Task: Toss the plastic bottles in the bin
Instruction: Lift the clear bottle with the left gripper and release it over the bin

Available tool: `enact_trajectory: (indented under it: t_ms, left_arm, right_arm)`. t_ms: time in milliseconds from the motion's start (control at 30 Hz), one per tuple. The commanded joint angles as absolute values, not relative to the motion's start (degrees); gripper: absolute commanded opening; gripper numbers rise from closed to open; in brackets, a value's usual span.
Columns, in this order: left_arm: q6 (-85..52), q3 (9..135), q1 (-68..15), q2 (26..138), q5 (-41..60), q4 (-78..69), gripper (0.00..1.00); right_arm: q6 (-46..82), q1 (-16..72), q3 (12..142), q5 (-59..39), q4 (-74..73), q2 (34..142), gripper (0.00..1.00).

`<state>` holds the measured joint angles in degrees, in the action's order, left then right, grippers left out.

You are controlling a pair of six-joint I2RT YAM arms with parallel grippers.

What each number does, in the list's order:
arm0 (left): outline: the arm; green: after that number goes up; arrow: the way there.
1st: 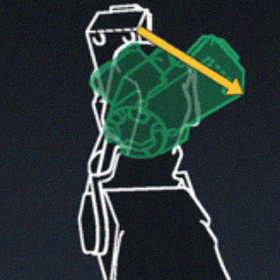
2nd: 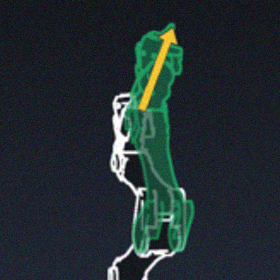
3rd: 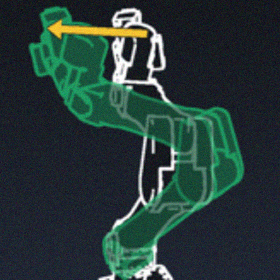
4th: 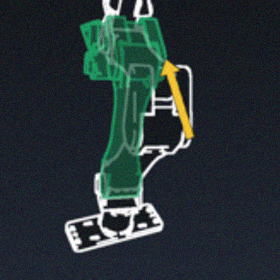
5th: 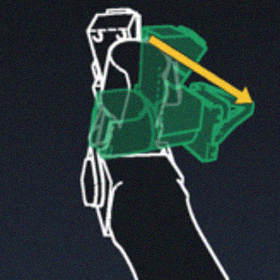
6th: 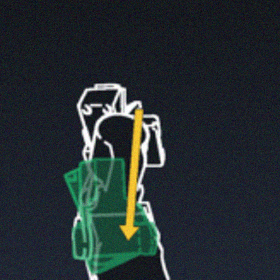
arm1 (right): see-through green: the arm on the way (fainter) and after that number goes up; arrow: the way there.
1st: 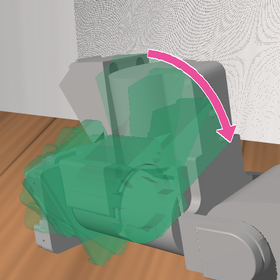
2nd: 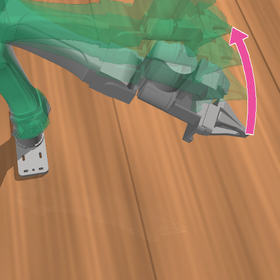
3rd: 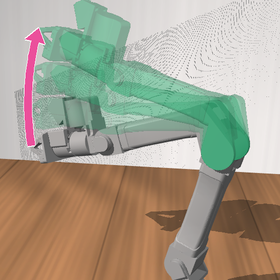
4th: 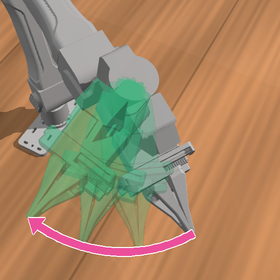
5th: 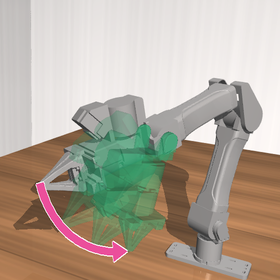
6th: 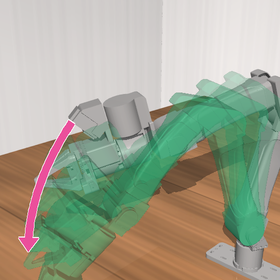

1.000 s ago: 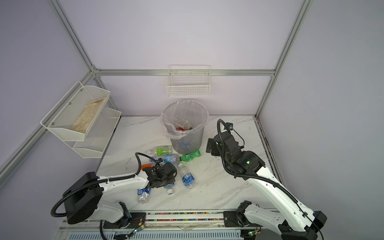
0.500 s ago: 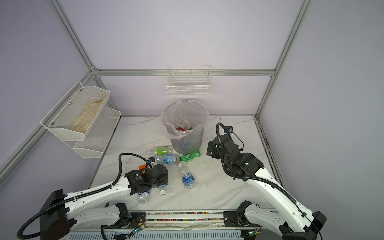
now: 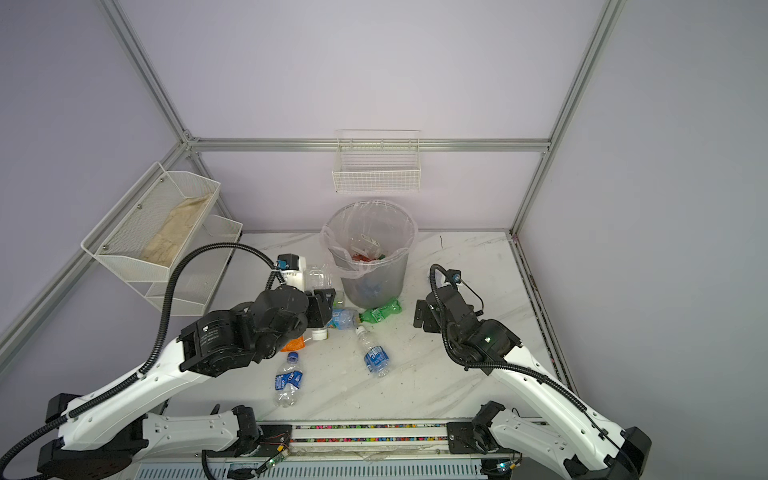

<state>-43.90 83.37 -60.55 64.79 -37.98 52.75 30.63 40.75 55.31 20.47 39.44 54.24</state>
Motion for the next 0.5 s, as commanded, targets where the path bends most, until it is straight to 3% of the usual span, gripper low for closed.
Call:
enact_trajectory:
  t_ms: [0, 467]
  left_arm:
    - [-31.7, 91.2, -60.8, 67.4, -42.1, 51.2, 0.31]
    - [-9.1, 103.9, -59.9, 76.3, -38.6, 34.6, 0.31]
  right_arm:
    - [31.2, 40.5, 54.3, 20.2, 37.9, 52.8, 0.97]
    - [31.3, 40.5, 53.9, 19.0, 37.9, 51.6, 0.97]
